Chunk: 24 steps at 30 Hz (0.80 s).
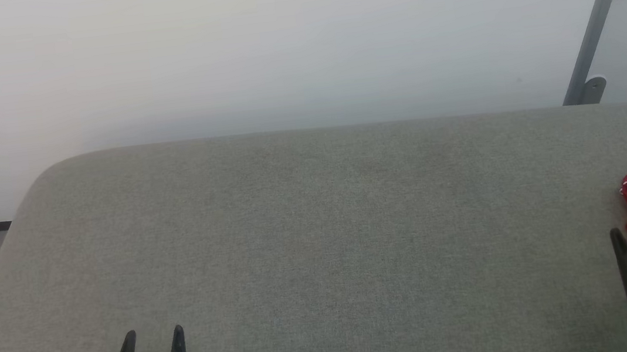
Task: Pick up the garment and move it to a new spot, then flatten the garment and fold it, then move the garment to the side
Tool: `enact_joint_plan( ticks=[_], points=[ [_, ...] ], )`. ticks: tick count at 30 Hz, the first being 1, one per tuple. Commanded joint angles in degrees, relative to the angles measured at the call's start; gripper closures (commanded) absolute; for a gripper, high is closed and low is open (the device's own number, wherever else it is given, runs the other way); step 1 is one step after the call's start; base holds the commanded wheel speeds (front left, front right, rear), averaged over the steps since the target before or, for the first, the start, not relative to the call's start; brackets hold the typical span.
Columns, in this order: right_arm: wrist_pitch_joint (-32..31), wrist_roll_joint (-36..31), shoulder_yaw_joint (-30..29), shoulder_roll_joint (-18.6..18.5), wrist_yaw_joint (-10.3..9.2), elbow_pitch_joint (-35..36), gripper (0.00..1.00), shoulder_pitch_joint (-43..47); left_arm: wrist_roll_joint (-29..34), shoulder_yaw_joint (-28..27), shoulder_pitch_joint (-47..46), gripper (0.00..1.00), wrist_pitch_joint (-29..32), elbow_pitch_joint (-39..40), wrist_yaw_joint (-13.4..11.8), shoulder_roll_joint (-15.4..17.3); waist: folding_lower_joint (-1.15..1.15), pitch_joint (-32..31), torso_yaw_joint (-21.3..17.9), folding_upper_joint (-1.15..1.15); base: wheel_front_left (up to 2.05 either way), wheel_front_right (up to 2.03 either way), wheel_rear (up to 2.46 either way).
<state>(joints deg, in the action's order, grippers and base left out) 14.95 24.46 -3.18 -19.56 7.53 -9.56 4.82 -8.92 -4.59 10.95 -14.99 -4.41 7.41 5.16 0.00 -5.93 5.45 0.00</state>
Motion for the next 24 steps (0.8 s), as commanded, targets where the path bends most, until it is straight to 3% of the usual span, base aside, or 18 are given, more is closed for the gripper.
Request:
enact_joint_plan(
  ticks=[1, 24],
  points=[
    [0.2, -0.49, -0.33, 0.37, -0.1, 0.55, 0.0, 0.81, 0.7, -0.28, 0.79, 0.0, -0.22, 0.66, 0.11, -0.02, 0.0, 0.02, 0.07, 0.0, 0.0, 0.0, 0.0],
    [-1.7, -0.04, 0.34, 0.81, -0.1, 2.92, 0.0, 2.29, 0.88, 0.13, 1.14, 0.0, -0.22, 1.28, 0.11, -0.45, 0.0, 0.66, -0.26, 0.0, 0.0, 0.0, 0.0]
  ],
)
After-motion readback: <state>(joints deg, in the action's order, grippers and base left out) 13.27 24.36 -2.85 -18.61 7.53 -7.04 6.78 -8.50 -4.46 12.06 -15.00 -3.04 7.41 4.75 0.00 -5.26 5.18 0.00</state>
